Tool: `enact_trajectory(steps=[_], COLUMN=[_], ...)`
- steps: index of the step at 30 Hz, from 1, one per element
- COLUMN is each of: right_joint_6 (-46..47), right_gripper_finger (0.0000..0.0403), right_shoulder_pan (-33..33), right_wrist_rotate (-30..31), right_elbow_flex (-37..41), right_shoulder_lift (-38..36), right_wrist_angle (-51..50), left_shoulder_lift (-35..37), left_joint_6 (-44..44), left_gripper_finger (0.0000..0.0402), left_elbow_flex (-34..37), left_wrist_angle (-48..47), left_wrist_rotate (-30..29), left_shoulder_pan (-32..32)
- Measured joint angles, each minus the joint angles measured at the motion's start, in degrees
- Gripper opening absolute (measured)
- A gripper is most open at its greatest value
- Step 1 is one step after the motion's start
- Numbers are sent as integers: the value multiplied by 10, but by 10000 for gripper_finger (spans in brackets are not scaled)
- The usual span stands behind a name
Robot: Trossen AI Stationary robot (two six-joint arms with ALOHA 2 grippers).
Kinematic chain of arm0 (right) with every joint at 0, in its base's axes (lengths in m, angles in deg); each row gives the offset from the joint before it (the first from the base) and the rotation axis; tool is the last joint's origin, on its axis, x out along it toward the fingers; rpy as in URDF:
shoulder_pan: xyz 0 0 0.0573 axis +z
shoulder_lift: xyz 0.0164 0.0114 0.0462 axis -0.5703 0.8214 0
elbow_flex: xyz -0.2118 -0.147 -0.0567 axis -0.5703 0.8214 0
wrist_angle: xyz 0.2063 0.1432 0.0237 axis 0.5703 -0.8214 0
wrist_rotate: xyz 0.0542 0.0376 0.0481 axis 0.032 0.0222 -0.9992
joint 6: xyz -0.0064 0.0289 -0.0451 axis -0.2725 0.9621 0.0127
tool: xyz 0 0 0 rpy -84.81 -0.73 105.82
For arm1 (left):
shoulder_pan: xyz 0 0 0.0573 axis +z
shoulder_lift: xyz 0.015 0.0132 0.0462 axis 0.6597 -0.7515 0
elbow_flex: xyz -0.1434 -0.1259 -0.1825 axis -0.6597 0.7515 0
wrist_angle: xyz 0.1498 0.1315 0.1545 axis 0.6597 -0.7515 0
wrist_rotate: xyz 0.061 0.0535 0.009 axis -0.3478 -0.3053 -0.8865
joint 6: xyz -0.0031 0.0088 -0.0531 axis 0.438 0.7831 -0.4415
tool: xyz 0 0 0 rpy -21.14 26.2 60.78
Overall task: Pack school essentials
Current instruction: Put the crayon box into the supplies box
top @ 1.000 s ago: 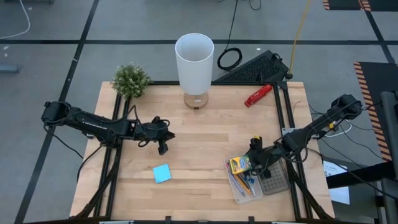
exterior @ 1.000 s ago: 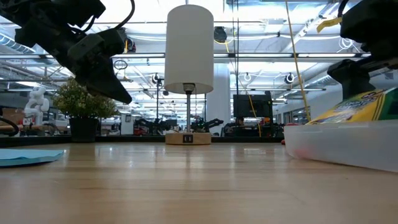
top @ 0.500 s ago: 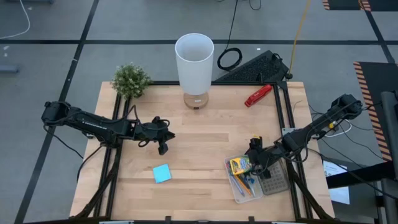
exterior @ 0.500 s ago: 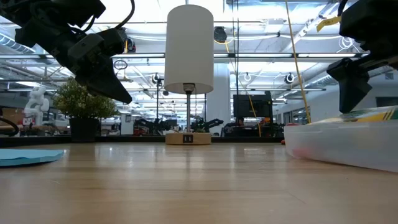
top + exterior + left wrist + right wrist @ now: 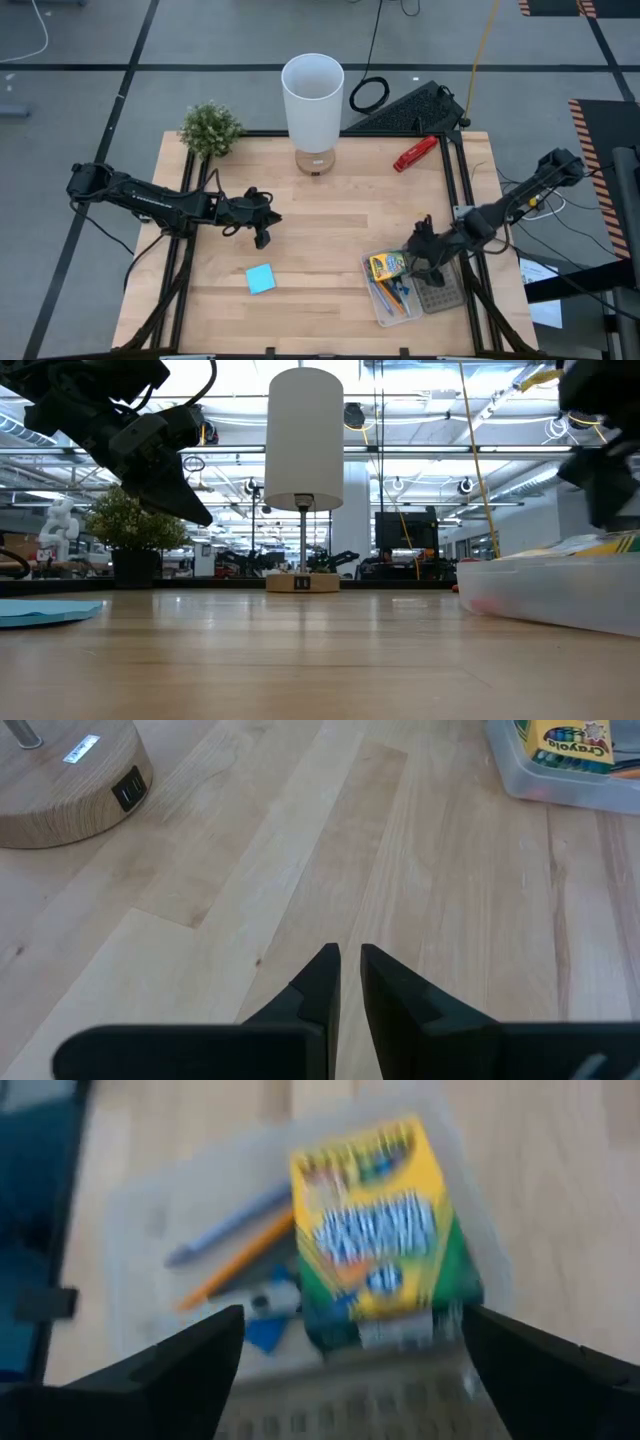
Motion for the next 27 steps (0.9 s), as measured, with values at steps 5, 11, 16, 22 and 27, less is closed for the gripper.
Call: enact_trajectory(steps=[5, 11, 16, 22, 27], right_joint_6=[42, 45, 55, 35, 10], right_gripper_finger=[313, 222, 126, 16, 16], right_shoulder_pan=[35, 48, 48, 48, 42], right_wrist_rotate=[14, 42, 41, 40, 41], right_elbow_flex=[0, 0, 0, 1, 1], right_shoulder_lift=[15, 36, 53, 78, 96], right_wrist_angle=[-46, -43, -32, 3, 39], left_shoulder_lift=[0, 0, 0, 0, 0], left_joint_6=[0, 1, 1, 3, 8], left_gripper_finger=[47, 47, 47, 47, 47], left_elbow_flex=[0, 0, 0, 0, 0], left_wrist_angle=[2, 4, 4, 10, 27], left_wrist_rotate=[0, 0, 0, 0, 0], left_shoulder_pan=[0, 0, 0, 0, 0])
